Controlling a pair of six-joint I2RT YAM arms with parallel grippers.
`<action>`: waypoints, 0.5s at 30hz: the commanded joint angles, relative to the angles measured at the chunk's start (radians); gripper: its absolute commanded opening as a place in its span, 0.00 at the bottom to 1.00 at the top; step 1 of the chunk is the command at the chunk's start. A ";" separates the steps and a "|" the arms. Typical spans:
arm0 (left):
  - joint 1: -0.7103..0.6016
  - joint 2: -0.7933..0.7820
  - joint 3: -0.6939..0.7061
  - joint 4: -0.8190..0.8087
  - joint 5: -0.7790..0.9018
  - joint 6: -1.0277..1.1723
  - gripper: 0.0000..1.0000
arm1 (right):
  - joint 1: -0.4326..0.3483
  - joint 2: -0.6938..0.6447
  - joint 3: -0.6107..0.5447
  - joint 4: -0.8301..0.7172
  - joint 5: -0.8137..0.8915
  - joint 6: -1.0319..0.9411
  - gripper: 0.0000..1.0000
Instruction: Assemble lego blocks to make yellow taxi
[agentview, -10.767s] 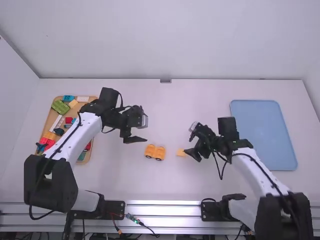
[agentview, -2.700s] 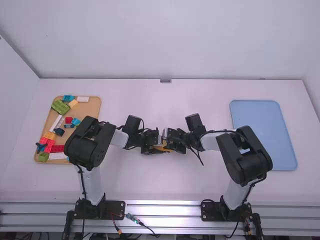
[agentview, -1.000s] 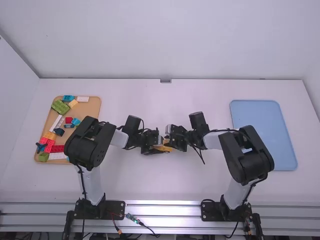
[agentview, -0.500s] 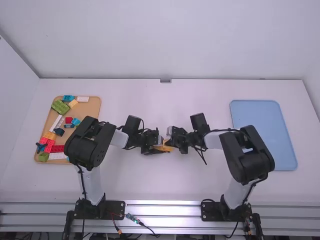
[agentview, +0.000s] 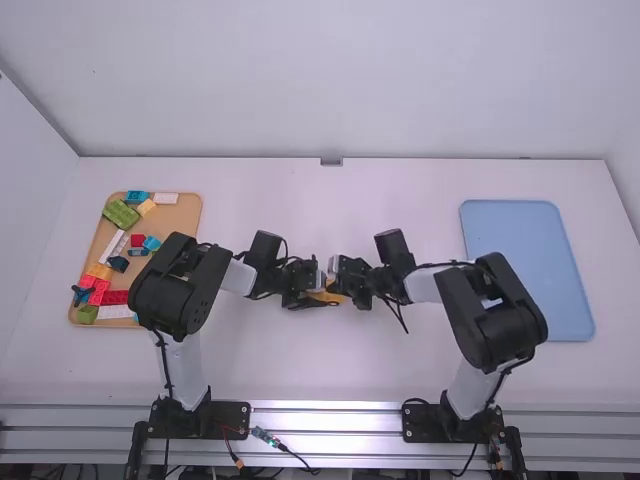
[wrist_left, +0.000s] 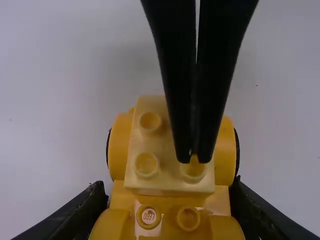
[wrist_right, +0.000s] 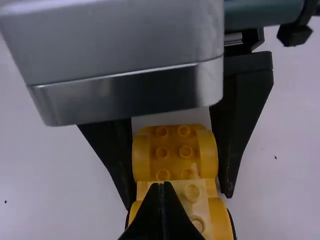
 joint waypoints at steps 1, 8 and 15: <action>-0.006 0.010 -0.013 -0.004 -0.019 0.020 0.62 | -0.014 0.010 -0.040 -0.021 0.072 0.026 0.00; -0.006 0.010 -0.013 -0.004 -0.019 0.021 0.62 | -0.021 0.066 -0.038 0.008 0.072 0.035 0.00; -0.006 0.010 -0.013 -0.005 -0.023 0.019 0.63 | -0.020 0.123 0.011 0.022 0.062 0.066 0.00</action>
